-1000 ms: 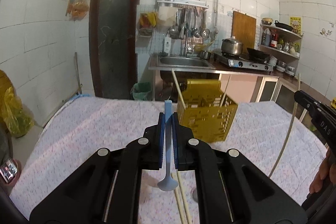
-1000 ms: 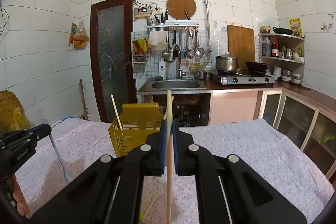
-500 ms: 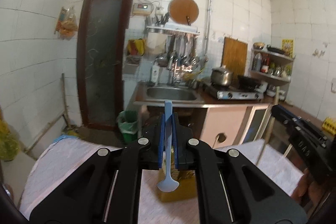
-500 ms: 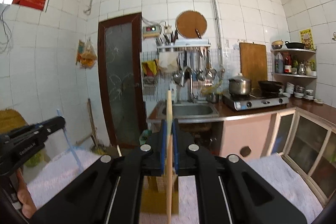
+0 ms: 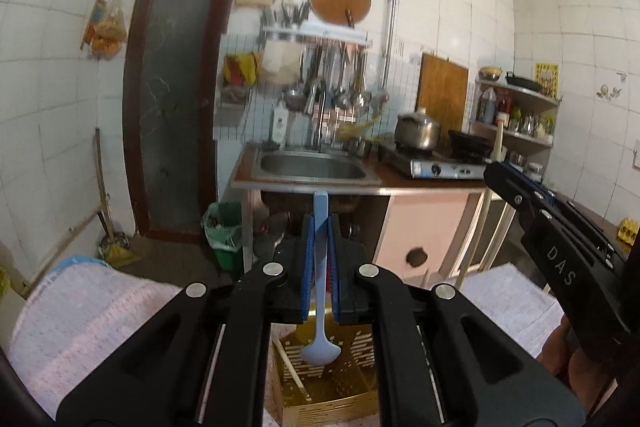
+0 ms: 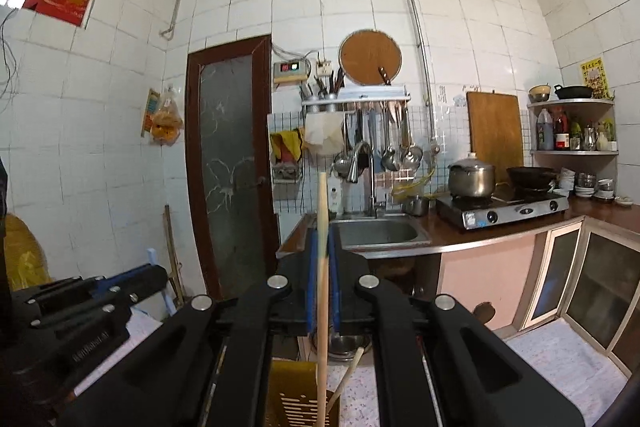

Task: Organize utensils
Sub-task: 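Drop the blue spoon and chopstick into the holder by opening both tools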

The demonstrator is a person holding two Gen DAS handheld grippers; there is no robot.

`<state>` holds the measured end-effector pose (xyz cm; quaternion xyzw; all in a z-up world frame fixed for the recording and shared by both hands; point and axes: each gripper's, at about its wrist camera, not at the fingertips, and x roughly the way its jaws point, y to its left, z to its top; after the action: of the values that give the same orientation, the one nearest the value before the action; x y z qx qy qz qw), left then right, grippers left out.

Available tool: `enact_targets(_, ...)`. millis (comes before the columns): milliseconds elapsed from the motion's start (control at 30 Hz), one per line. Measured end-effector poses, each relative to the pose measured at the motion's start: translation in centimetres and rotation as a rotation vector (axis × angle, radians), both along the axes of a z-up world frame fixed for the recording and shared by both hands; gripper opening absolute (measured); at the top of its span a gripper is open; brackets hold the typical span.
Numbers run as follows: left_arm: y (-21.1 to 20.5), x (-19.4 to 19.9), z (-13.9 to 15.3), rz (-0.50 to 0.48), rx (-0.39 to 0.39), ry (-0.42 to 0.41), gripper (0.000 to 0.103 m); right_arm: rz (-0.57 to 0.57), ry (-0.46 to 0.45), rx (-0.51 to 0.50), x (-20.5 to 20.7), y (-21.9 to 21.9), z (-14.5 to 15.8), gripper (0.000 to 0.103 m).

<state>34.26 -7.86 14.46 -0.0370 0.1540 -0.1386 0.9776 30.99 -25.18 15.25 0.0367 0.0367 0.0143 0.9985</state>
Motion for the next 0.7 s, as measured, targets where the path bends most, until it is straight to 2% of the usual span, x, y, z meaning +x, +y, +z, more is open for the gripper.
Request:
enact_targets(233,0.1,1.9,-4.9,0.007,0.009,0.086,0.006,0.021,0.102,0.007,1.9,-0.2,-4.7,0.006)
enact_targets(367,0.8,1.7,-5.6,0.046,0.019,0.116,0.007,0.021,0.158,-0.004,1.7,-0.3,-5.9,0.006)
enact_targets(400,1.2,1.2,-5.5,0.05,0.021,0.119,0.014,0.018,0.164,-0.006,1.4,-0.4,-5.8,0.007)
enact_targets(433,1.8,0.5,-5.2,0.059,0.021,0.117,0.032,0.012,0.168,-0.006,1.0,-0.7,-5.6,0.012)
enact_targets(467,2.4,-0.3,-4.7,0.073,0.02,0.105,0.043,0.005,0.172,-0.004,0.6,-0.8,-5.4,0.023)
enact_targets(500,3.0,-1.0,-4.2,0.091,0.019,0.084,0.062,-0.003,0.173,0.003,0.1,-1.1,-5.1,0.059)
enact_targets(533,3.6,-1.9,-3.7,0.107,0.018,0.062,0.072,-0.016,0.16,0.018,-0.8,-1.5,-4.7,0.071)
enact_targets(633,5.7,-4.4,-2.3,0.143,0.007,0.037,0.086,-0.049,0.158,0.01,-3.1,-2.1,-3.6,0.073)
enact_targets(700,7.1,-6.1,-1.6,0.154,-0.002,0.028,0.094,-0.056,0.165,0.003,-4.5,-2.4,-3.1,0.079)
